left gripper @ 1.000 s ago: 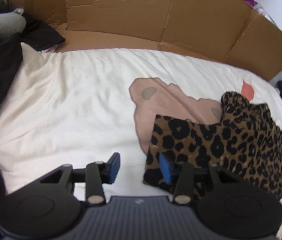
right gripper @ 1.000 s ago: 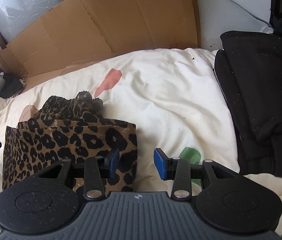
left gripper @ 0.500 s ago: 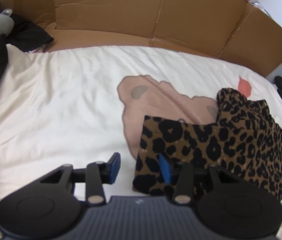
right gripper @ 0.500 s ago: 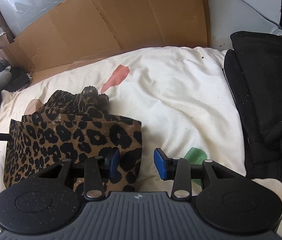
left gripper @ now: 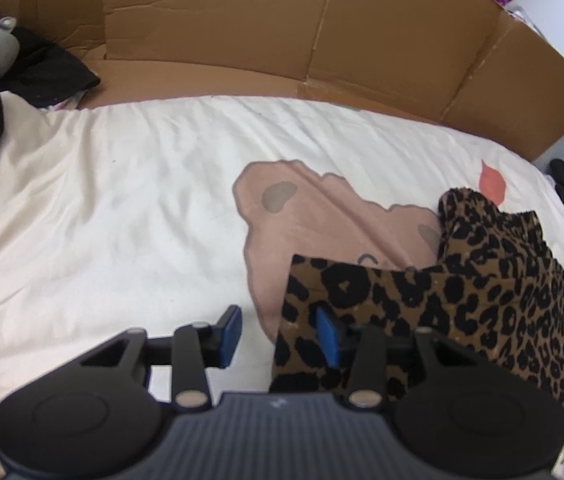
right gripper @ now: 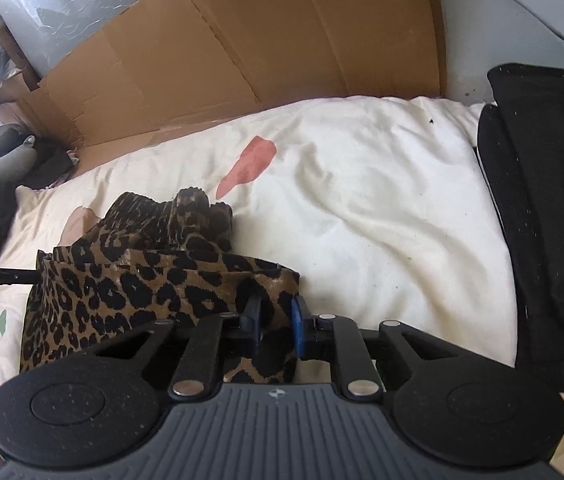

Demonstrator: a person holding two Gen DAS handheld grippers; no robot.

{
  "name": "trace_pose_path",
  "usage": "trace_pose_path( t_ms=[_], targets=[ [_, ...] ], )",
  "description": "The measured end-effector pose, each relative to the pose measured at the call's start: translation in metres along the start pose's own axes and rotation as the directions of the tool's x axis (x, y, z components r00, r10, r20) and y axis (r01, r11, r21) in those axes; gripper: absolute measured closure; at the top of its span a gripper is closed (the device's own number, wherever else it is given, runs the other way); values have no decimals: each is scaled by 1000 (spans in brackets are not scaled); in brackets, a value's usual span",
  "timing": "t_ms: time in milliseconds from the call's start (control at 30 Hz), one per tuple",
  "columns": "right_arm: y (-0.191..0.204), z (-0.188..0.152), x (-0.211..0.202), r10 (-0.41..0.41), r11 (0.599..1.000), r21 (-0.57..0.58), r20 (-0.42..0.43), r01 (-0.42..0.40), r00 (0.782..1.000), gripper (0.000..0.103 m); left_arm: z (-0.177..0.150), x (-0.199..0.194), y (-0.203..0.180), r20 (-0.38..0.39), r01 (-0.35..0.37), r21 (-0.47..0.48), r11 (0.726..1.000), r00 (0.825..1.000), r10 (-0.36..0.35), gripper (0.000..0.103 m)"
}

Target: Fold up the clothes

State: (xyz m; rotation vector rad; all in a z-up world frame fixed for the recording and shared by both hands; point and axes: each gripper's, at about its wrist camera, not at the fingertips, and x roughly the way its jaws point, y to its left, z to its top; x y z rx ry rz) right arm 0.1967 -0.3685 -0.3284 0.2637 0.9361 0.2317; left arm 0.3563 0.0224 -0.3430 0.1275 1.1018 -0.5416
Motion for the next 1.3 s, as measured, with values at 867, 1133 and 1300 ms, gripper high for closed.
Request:
trace_pose_path(
  t_ms=[867, 1133, 1300],
  targets=[
    [16, 16, -9, -26, 997, -76, 79, 32, 997, 102, -8, -9, 7, 77, 32, -38, 999, 997, -29, 101],
    [17, 12, 21, -52, 995, -87, 20, 54, 998, 101, -1, 6, 1, 17, -4, 2, 1000, 1000, 4, 96],
    [16, 10, 27, -66, 994, -84, -4, 65, 998, 92, -1, 9, 1, 3, -11, -9, 1000, 1000, 11, 87]
  ],
)
